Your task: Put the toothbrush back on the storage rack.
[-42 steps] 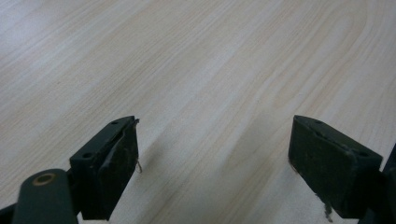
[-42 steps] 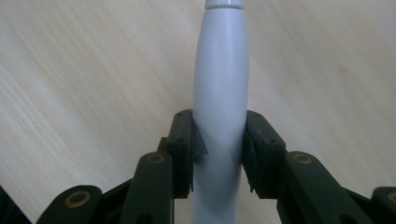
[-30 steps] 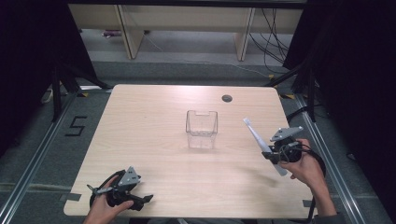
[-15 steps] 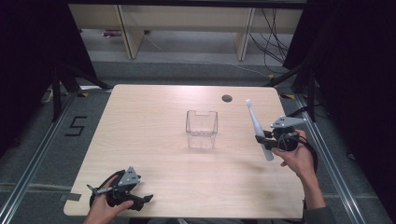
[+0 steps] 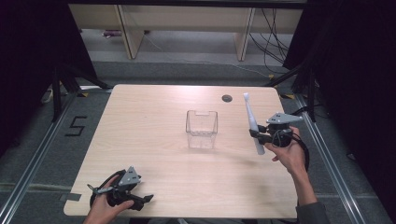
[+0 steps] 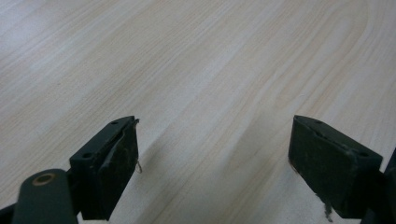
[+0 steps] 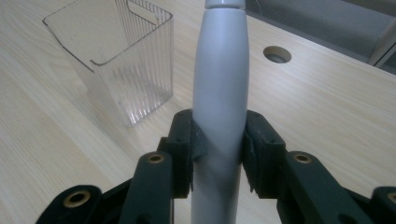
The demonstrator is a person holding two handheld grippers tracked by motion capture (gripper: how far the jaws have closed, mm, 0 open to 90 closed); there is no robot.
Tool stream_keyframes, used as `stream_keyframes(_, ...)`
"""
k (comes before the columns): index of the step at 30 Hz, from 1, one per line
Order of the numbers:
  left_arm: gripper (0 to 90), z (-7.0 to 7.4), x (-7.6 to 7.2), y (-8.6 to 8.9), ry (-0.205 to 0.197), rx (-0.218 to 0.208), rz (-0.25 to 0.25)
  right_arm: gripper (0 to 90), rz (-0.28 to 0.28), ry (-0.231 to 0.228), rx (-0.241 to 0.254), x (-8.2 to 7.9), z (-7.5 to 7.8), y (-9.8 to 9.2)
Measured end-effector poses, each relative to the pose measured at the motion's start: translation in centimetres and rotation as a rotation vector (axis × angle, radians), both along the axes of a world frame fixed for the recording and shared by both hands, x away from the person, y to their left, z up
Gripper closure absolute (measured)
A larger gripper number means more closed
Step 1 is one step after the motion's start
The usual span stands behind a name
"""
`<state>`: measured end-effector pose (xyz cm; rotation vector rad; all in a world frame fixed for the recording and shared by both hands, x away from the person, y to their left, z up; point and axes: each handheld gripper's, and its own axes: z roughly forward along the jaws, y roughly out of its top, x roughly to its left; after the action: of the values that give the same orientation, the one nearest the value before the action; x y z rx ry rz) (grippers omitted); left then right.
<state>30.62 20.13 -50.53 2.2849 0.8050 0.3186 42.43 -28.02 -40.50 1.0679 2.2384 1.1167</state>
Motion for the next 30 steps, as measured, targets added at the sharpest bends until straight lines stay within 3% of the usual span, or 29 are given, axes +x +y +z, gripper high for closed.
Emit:
stream_keyframes(2,15.6,0.0,0.0,0.0,0.003,0.000,0.001,66.9,0.012,0.010,0.008,0.2,0.1,0.4)
stream_keyframes(3,15.6,0.0,0.0,0.0,0.003,-0.003,0.004,66.9,0.018,-0.014,0.001,0.5,0.2,0.5)
stream_keyframes(4,15.6,0.0,0.0,0.0,0.007,-0.002,0.009,66.9,0.002,-0.004,0.025,0.4,0.3,0.9)
stream_keyframes(6,15.6,0.0,0.0,0.0,0.008,-0.004,0.013,66.9,0.022,-0.032,0.032,0.8,0.5,1.0)
stream_keyframes(8,15.6,0.0,0.0,0.0,0.006,-0.006,0.008,66.9,0.014,-0.011,0.049,1.0,0.7,1.5)
stream_keyframes(12,15.6,0.0,0.1,0.0,0.003,-0.004,0.004,66.9,0.017,-0.043,0.081,1.7,1.1,2.2)
stream_keyframes(14,15.6,0.0,0.1,0.0,0.018,0.005,0.000,66.9,0.013,-0.055,0.084,2.0,1.2,2.4)
stream_keyframes(18,15.6,0.1,0.2,0.1,0.001,0.017,-0.009,66.9,0.019,-0.065,0.089,2.7,1.6,2.8)
stream_keyframes(19,15.6,0.1,0.1,0.1,0.005,0.012,-0.005,66.9,0.010,-0.066,0.108,2.8,1.8,3.2)
stream_keyframes(24,15.6,0.1,0.1,0.0,0.015,0.007,-0.005,66.9,0.016,-0.069,0.118,3.0,2.3,4.0)
stream_keyframes(30,15.6,0.1,0.1,0.0,0.006,0.008,0.001,66.9,0.042,-0.108,0.126,3.7,3.3,5.4)
